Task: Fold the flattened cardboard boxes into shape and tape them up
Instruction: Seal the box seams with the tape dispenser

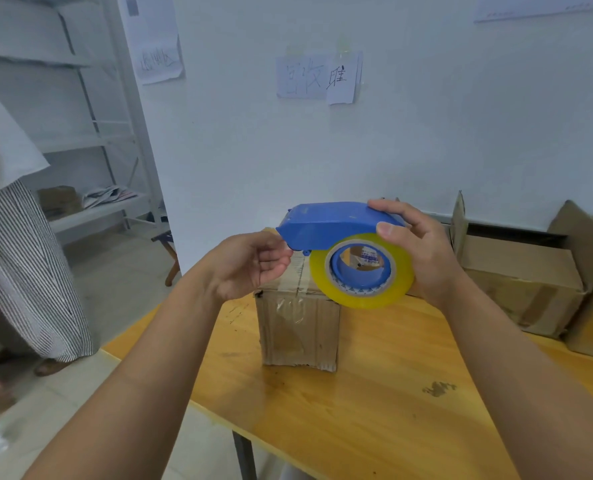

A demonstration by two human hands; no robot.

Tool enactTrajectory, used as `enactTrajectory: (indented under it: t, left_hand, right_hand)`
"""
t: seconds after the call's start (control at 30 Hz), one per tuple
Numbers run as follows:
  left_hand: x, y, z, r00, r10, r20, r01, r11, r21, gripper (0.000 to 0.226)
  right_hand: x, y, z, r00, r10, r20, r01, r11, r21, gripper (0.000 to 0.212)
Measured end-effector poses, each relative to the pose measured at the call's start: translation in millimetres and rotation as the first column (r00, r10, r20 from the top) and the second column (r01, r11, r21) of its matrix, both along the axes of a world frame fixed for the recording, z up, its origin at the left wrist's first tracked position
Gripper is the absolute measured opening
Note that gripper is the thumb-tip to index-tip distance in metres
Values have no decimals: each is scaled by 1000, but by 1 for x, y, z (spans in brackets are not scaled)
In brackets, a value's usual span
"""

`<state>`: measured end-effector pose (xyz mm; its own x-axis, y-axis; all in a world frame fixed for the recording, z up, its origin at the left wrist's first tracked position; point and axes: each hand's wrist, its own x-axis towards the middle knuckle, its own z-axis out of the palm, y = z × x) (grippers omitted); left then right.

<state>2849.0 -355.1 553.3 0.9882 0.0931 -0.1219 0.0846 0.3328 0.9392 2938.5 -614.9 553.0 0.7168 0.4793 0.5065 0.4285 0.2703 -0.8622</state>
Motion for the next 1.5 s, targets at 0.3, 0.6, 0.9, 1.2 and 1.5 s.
enactTrajectory:
  t: [0.3, 0.6, 0.9, 1.2, 1.5]
  left_hand:
    - [-13, 0, -3, 995, -61, -80, 62, 998, 3, 18]
    - [-13, -11, -5, 992, 116, -49, -92, 933, 347, 14]
    - [-24, 31, -18, 979, 201, -33, -170, 894, 414, 14]
    - [-29, 40, -33, 961, 278, -13, -236, 840, 488, 15]
    - [-26, 19, -57, 885, 458, 83, -400, 656, 640, 26]
  right_hand:
    - [-9, -8, 5, 998, 55, 38, -51, 994, -92, 44]
    - [-18, -23, 17, 995, 27, 94, -4, 973, -231, 45]
    - [-11, -54, 20, 994, 9, 107, 25, 949, -314, 37]
    - [-7, -66, 10, 994, 8, 113, 33, 935, -353, 37]
    - [0, -62, -7, 984, -32, 173, 97, 921, -377, 26]
